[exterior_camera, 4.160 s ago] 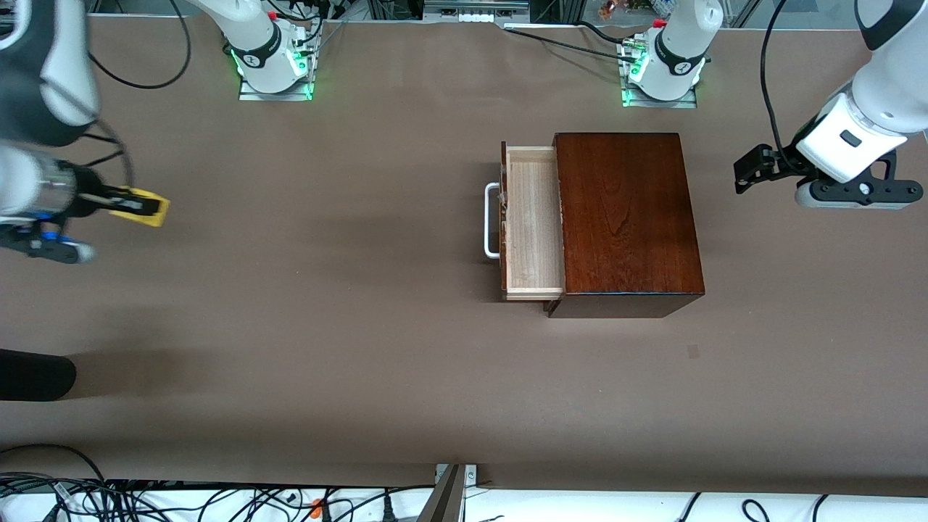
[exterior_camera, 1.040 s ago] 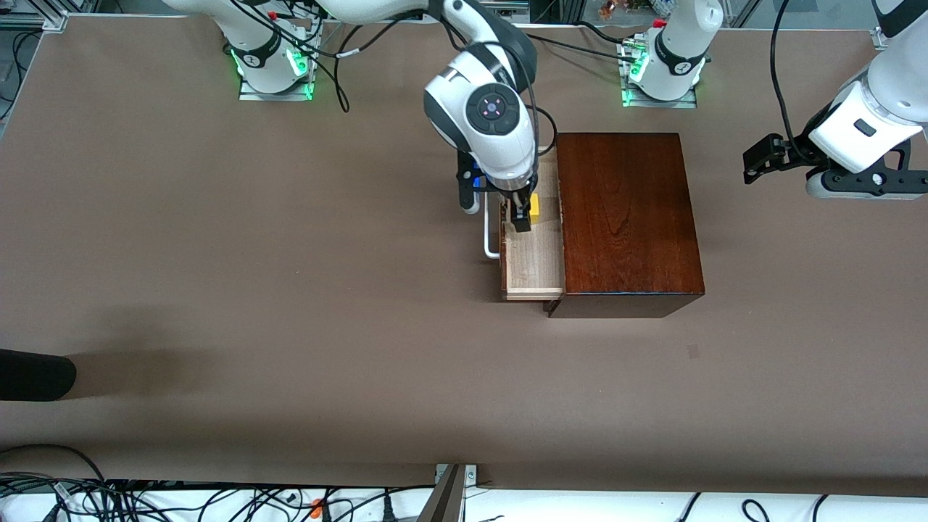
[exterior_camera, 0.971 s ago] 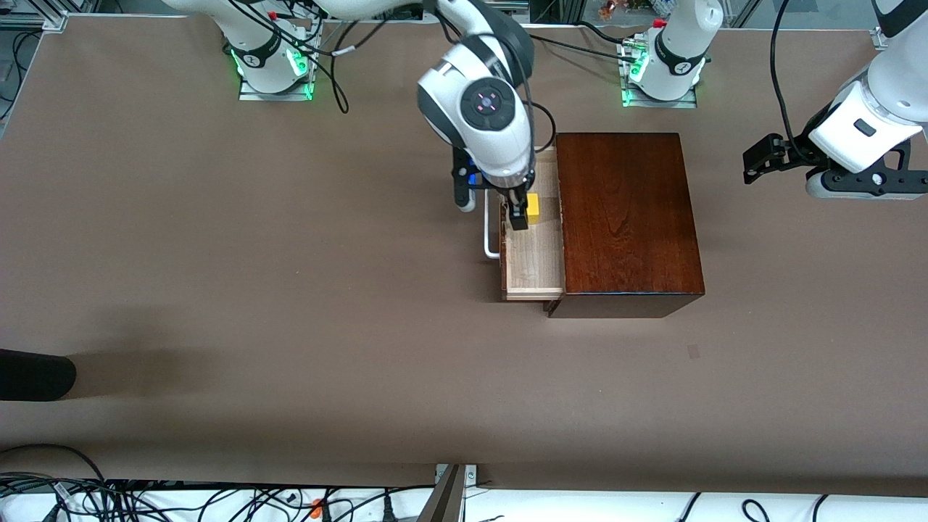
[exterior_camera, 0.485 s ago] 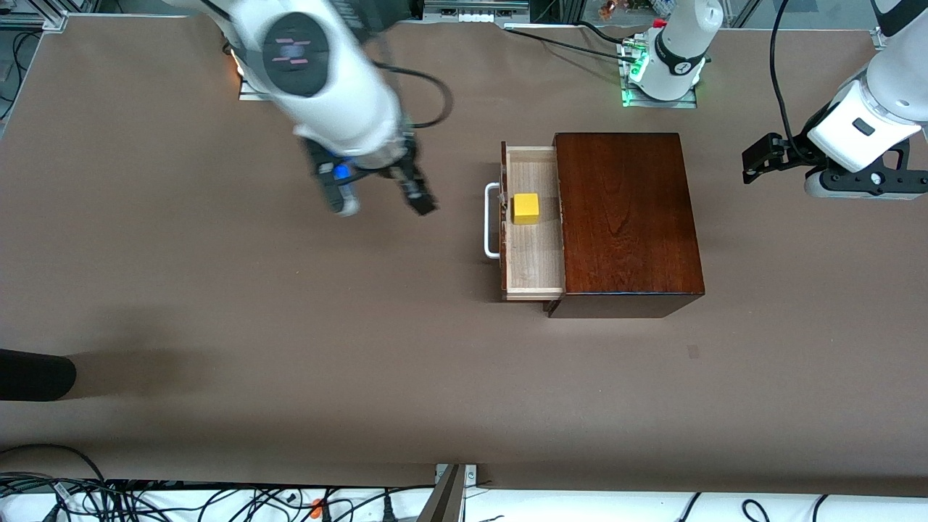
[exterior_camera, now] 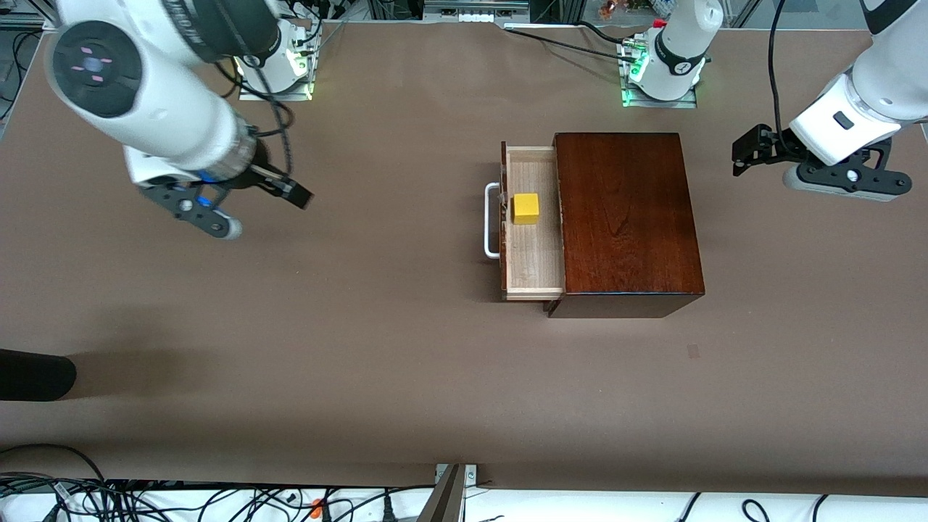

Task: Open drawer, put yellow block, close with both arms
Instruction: 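Withdraw the right gripper while the left gripper moves toward the drawer, then push the drawer front into the box with the left gripper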

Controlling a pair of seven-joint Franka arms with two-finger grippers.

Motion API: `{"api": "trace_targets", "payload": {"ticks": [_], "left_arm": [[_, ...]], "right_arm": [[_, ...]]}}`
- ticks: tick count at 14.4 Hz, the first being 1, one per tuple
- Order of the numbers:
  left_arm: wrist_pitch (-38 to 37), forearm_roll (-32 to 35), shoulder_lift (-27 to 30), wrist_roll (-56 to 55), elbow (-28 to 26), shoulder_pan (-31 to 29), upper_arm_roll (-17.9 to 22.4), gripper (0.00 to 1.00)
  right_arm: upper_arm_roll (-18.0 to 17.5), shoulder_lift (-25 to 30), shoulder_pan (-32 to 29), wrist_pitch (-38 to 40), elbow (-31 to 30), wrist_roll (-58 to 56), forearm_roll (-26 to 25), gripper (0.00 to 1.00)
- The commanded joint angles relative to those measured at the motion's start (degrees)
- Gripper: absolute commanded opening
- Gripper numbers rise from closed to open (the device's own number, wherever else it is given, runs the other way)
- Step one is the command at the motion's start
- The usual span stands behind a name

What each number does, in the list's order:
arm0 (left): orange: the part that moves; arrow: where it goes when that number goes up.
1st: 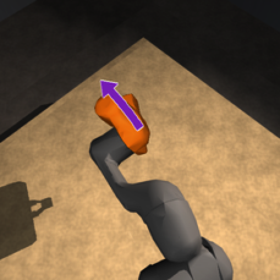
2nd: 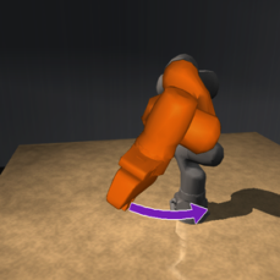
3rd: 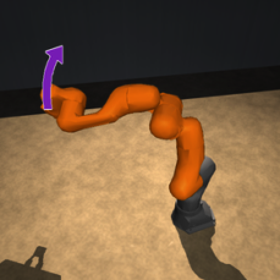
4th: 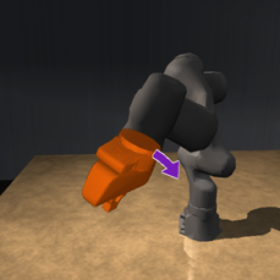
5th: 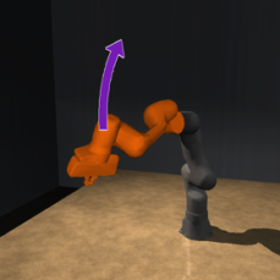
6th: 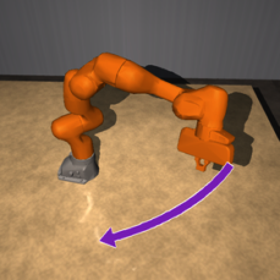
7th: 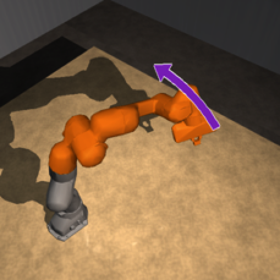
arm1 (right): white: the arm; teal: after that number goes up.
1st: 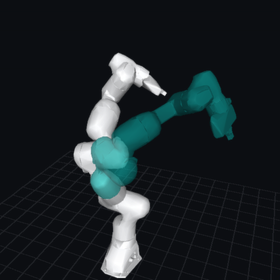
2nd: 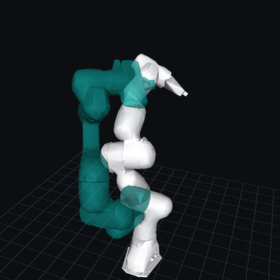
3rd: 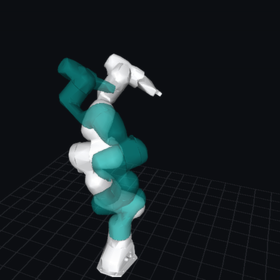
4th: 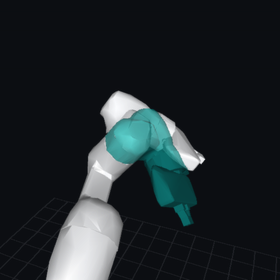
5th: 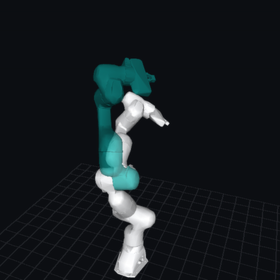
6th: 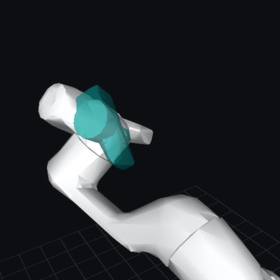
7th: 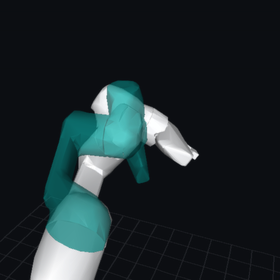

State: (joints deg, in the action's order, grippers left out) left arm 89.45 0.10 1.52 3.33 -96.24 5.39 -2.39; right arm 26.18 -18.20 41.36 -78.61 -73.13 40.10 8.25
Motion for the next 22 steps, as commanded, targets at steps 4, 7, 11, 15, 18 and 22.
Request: {"api": "trace_targets", "payload": {"ticks": [4, 7, 11, 15, 18, 22], "left_arm": [[-6.8, -1.9, -3.5, 14.1, 1.8, 1.2, -6.1, 1.0], [-6.0, -1.9, -7.1, 15.9, 1.9, 1.5, -10.8, 1.0], [2.3, -3.4, -12.3, 22.1, 2.1, 1.5, -17.6, 1.0], [13.8, -3.4, -18.6, 27.9, 3.3, 1.9, -25.3, 1.0], [22.3, -3.4, -23.6, 33.9, 3.3, 1.9, -30.4, 1.0], [32.9, -3.0, -29.5, 44.3, 3.2, 3.2, -34.1, 1.0]], "right_arm": [[-8.3, 14.1, -14.3, -9.4, -18.0, -26.1, -8.7, 1.0], [-18.3, 14.2, -30.4, -12.0, -18.9, -38.7, -8.8, 1.0], [-19.3, 17.4, -36.1, -16.7, -24.9, -43.8, -8.8, 1.0], [-21.2, 16.6, -38.3, -15.9, -23.1, -43.4, -8.9, 1.0], [-23.9, 16.2, -40.8, -13.6, -21.9, -43.0, -10.8, 1.0], [-24.0, 16.4, -40.7, -13.6, -21.8, -42.5, -10.7, 1.0]]}}
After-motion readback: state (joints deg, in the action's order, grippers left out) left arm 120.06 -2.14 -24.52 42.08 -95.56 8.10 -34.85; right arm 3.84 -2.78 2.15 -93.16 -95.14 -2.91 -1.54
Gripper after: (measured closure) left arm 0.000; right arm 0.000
